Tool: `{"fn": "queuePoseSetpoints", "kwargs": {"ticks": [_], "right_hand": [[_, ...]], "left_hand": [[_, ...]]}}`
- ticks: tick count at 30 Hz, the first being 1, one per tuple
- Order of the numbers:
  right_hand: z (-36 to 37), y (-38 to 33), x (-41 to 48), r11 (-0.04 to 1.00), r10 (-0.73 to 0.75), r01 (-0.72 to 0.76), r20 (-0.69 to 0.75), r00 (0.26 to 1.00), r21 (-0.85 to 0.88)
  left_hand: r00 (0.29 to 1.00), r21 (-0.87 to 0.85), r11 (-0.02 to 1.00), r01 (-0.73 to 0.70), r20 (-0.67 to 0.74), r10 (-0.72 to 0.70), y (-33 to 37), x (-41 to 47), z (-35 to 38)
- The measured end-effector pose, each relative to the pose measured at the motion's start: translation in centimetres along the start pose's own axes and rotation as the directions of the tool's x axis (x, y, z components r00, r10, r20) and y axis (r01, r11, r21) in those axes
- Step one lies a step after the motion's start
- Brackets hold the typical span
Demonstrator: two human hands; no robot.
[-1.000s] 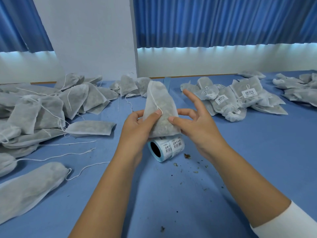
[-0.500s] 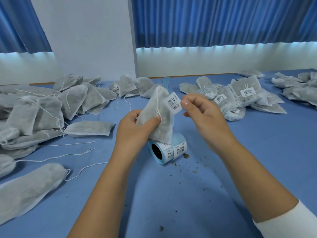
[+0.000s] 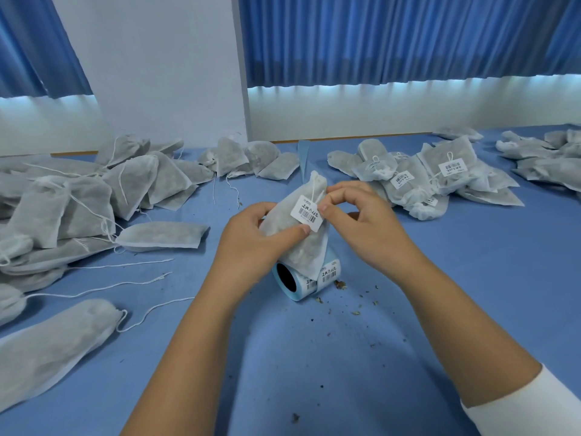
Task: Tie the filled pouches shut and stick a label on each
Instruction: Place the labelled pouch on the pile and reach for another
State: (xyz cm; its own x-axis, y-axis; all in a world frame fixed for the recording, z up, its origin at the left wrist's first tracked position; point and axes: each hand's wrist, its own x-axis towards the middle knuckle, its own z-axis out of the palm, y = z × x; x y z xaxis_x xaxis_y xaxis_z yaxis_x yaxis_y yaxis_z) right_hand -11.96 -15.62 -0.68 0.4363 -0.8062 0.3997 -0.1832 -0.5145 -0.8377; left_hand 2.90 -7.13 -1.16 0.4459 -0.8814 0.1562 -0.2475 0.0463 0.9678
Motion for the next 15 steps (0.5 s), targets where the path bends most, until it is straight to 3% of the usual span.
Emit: {"fn": "queuePoseSetpoints", "kwargs": {"ticks": [8,15], "right_hand": [[0.8,0.0,-0.5,0.999,-0.034,0.029,-0.133,0.99,-0.043],[1.3,-0.4,-0.8,1.0,-0.015,0.014,-0.124,0.992,-0.003]], "left_hand": [[1.0,-0.006,1.0,-0.021,0.019,0.021,0.2,-0.4,0.4],[0.991,-0.052,0.998,-0.029,-0.133,0.022,-0.4,0.1,1.1]]}}
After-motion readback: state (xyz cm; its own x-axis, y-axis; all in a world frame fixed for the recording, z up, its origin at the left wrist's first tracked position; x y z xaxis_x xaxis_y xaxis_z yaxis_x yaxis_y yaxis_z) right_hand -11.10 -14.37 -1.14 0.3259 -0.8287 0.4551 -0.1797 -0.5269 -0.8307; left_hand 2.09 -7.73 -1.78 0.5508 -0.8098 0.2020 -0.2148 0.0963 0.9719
